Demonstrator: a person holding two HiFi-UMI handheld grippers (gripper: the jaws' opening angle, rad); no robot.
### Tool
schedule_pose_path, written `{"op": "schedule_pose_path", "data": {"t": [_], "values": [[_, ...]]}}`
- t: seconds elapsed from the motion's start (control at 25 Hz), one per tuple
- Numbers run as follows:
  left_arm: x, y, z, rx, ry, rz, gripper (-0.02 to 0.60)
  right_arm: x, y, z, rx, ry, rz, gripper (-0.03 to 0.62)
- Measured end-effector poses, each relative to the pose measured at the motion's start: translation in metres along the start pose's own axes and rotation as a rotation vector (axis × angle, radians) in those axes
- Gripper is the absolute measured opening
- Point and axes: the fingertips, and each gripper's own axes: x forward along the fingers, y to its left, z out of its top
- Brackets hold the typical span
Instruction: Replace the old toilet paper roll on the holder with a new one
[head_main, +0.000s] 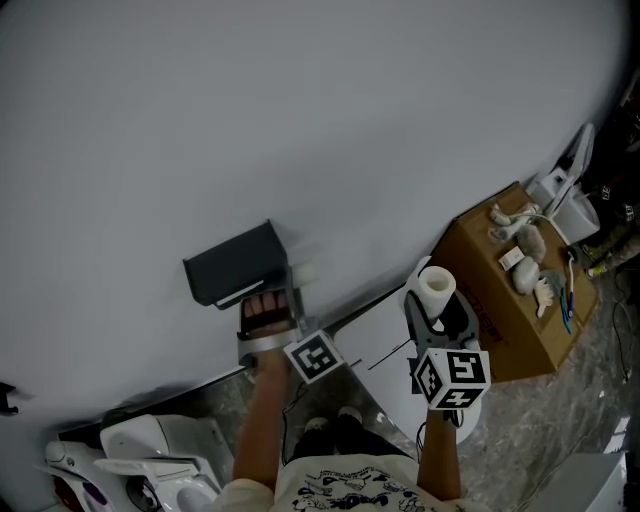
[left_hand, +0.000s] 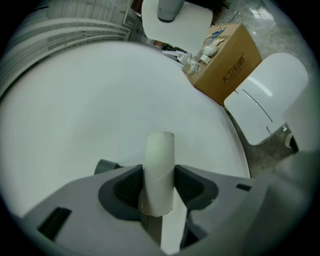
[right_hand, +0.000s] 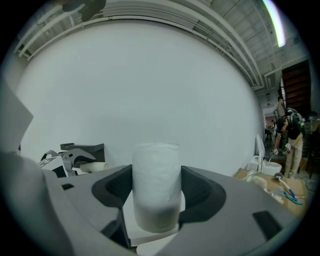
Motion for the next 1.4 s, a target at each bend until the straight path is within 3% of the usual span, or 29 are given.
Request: {"op": "schedule_pose_path", "data": {"t": [0.4, 0.56, 0.88, 1.0, 1.28, 1.4], "values": [[-0.003, 0.010, 0.056, -0.006, -0.118, 0.025, 0.199, -0.011, -0.028, -0.001, 0.009, 0.000, -0.048, 0.305], [-0.013, 0.013, 0.073, -0.067, -0.173, 0.010, 0.198, -0.013, -0.029, -0.001, 0.011, -0.002, -0.048, 0.305], [-0.045, 0.031, 0.073, -0.413, -0.306, -0.080, 0.199, -0.008, -0.010, 0.003, 0.002, -0.007, 0.000, 0.305], [-0.057, 0.039, 0.059, -0.531, -0.339, -0.105, 0.198, -0.004, 0.005, 0.005, -0.002, -0.011, 0.031, 0.305], [-0.085, 0.067, 0.013, -0.911, -0.424, -0.167, 0.199, 0.006, 0.043, 0.008, -0.015, -0.014, 0.115, 0.305], [-0.095, 0.077, -0.013, -1.033, -0.448, -0.169, 0.199, 0.008, 0.060, 0.009, -0.018, -0.018, 0.148, 0.305]]}}
